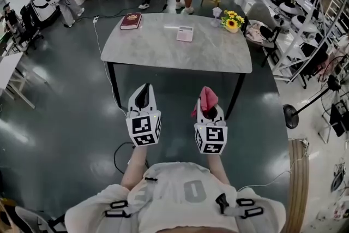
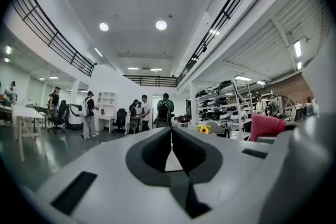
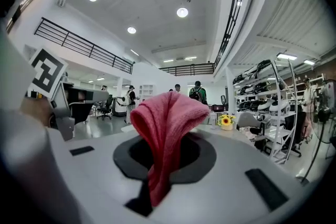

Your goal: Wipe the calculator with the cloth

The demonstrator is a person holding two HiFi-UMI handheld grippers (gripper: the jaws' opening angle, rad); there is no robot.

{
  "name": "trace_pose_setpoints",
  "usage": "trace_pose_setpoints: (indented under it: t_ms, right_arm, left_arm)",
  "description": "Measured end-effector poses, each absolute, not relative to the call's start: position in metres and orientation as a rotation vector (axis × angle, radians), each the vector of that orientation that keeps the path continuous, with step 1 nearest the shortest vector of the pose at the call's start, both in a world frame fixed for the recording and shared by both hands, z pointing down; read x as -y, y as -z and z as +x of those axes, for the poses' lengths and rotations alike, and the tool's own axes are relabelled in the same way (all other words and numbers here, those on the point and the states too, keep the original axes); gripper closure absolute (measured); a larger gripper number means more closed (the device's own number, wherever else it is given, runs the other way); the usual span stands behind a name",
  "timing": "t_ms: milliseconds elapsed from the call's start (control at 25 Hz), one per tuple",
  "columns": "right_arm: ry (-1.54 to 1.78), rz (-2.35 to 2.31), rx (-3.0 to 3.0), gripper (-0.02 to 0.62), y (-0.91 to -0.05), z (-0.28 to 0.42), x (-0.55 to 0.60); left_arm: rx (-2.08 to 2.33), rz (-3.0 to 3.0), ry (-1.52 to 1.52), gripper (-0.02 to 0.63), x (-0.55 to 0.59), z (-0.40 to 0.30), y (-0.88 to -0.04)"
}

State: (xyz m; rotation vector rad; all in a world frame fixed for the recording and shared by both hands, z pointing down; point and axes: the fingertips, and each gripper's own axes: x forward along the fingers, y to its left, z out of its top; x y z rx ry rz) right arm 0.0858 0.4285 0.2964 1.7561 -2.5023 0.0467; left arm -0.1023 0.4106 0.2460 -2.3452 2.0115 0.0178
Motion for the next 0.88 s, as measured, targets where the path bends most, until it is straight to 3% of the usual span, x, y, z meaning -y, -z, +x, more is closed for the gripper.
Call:
trace_pose_setpoints:
  t_ms: [480, 880]
  right_arm:
    - [-0.159, 1.733, 2.519, 0.541, -0.310, 0.085, -0.415]
    - [-0.028, 1.825, 2.517, 0.541, -0.278, 0.133, -0.328]
  left_arm:
    - [-2.054, -2.355, 0.015, 0.584, -0.394, -0.109, -0.255]
    - [-1.941, -2.338, -0.089, 0.584, -0.294, -0.078, -0.211]
